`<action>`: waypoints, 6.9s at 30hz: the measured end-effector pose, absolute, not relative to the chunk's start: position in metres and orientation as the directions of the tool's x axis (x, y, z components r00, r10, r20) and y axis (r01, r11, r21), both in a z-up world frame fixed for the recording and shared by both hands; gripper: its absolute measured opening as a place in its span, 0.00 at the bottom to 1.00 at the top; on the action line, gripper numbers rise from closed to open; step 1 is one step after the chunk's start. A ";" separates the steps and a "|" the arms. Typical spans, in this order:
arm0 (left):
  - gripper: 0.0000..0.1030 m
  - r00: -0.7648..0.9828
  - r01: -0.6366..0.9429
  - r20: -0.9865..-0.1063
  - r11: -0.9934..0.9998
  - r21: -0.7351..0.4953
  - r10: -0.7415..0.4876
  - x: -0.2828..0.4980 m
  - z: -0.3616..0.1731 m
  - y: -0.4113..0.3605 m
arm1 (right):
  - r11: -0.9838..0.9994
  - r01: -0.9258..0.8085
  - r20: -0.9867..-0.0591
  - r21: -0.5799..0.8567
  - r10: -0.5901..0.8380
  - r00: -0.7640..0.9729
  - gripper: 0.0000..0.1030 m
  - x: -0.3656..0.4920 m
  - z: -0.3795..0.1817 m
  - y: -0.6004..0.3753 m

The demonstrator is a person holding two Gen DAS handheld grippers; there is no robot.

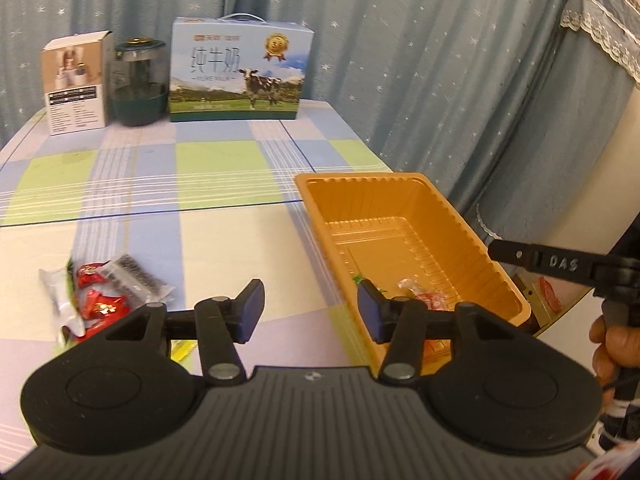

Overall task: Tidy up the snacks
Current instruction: 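Withdraw both tools from the tray back toward the remaining snacks, then grasp the large red candy packet with the left tool, then grasp the small yellow candy with the right tool while the left tool holds the red packet, then carry the red packet and yellow candy over the orange tray with both tools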

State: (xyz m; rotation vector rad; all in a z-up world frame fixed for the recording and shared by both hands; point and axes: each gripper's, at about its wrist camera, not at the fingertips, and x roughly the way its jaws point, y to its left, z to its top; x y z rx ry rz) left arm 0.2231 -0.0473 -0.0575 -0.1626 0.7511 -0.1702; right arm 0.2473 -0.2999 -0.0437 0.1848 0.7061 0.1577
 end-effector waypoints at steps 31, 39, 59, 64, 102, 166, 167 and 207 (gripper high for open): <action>0.61 0.755 -0.024 -0.650 0.986 -0.163 -0.089 0.135 -0.030 0.040 | 0.969 -0.124 -0.632 0.215 0.235 0.738 0.59 0.152 -0.015 -0.237; 0.61 0.744 -0.090 -0.667 0.981 -0.174 -0.050 0.129 -0.043 0.066 | 0.958 -0.175 -0.631 0.228 0.283 0.723 0.59 0.156 -0.020 -0.208; 0.60 0.712 0.012 -0.700 0.997 -0.071 -0.058 0.162 -0.064 0.097 | 0.914 -0.348 -0.649 0.206 0.394 0.651 0.59 0.184 -0.055 -0.132; 0.55 0.677 0.162 -0.729 0.987 0.016 -0.100 0.183 -0.082 0.092 | 0.902 -0.378 -0.656 0.208 0.416 0.630 0.59 0.197 -0.073 -0.116; 0.25 0.602 0.195 -0.790 0.981 0.006 -0.115 0.217 -0.158 0.100 | 0.762 -0.635 -0.712 0.125 0.515 0.478 0.42 0.266 -0.159 -0.036; 0.22 0.711 0.220 -0.662 0.969 -0.113 -0.238 0.146 -0.043 -0.050 | 0.970 -0.145 -0.617 0.196 0.237 0.750 0.21 0.146 -0.036 -0.245; 0.22 0.710 0.224 -0.662 0.968 -0.113 -0.242 0.147 -0.043 -0.052 | 0.970 -0.141 -0.618 0.196 0.234 0.751 0.21 0.146 -0.036 -0.248; 0.22 0.647 0.326 -0.680 0.932 -0.161 -0.344 0.229 -0.070 -0.129 | 0.981 -0.042 -0.640 0.187 0.155 0.752 0.22 0.208 -0.058 -0.306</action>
